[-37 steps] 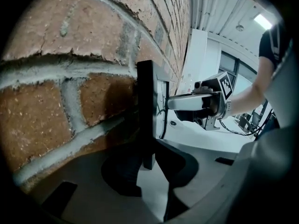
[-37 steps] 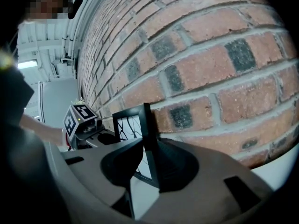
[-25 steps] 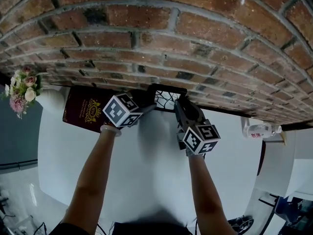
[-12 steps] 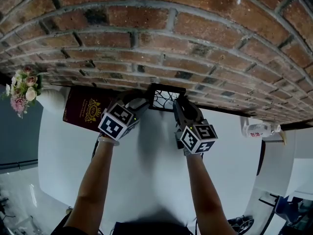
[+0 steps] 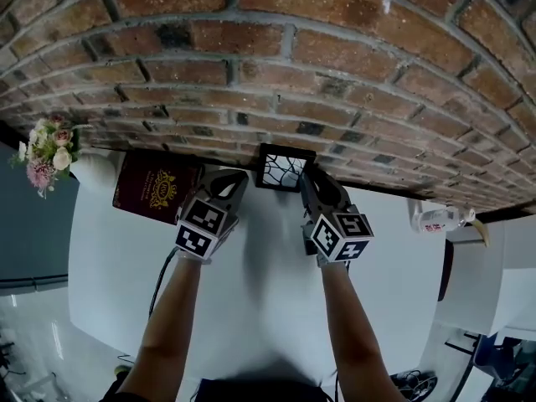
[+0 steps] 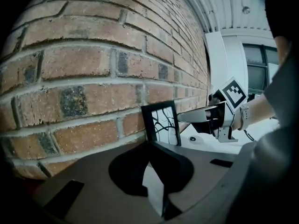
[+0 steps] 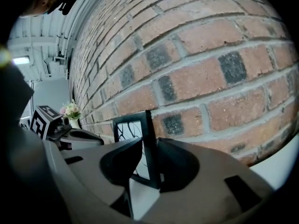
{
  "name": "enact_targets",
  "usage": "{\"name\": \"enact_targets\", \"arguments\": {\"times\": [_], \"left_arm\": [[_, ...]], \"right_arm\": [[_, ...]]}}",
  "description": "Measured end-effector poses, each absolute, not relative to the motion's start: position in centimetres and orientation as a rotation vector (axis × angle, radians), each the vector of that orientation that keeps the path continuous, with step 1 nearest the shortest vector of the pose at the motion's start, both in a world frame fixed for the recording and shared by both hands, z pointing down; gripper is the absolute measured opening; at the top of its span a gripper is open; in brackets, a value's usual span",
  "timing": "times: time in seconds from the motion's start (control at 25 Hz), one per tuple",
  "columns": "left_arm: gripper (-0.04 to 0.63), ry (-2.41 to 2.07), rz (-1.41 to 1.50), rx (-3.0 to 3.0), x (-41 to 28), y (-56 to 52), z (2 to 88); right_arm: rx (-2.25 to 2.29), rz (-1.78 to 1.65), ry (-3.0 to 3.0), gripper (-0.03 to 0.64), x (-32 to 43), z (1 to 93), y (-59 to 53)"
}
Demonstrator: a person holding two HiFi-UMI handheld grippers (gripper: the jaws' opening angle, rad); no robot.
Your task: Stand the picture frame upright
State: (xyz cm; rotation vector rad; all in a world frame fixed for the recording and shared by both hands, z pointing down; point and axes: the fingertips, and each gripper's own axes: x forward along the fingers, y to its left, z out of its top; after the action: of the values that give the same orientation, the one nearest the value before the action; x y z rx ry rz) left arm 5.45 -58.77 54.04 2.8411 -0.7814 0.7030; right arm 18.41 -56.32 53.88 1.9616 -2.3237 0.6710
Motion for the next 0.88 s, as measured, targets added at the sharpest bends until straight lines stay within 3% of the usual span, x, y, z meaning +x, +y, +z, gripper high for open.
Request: {"name": "enact_targets", "arguments": {"times": [0.16,0.48,0.88], "left_arm": [[0.012,-0.782,0.67,2.841,5.4,-57.5,53.9],[0.012,-0.837,0.602,2.818,4.8,-55.6,52.5],[0.012,-0.942,0.448,2.763,4.0,-52.6,49.7]], "right_arm": [[1.964,0.664,-2.312,0.109,18.6,53.6,-55.2],[1.951,0.626,-2.285,0.014,18.8,52.7,-52.7],[1.851,0.502,-2.383,0.005,17.6,49.0,-48.9]]}}
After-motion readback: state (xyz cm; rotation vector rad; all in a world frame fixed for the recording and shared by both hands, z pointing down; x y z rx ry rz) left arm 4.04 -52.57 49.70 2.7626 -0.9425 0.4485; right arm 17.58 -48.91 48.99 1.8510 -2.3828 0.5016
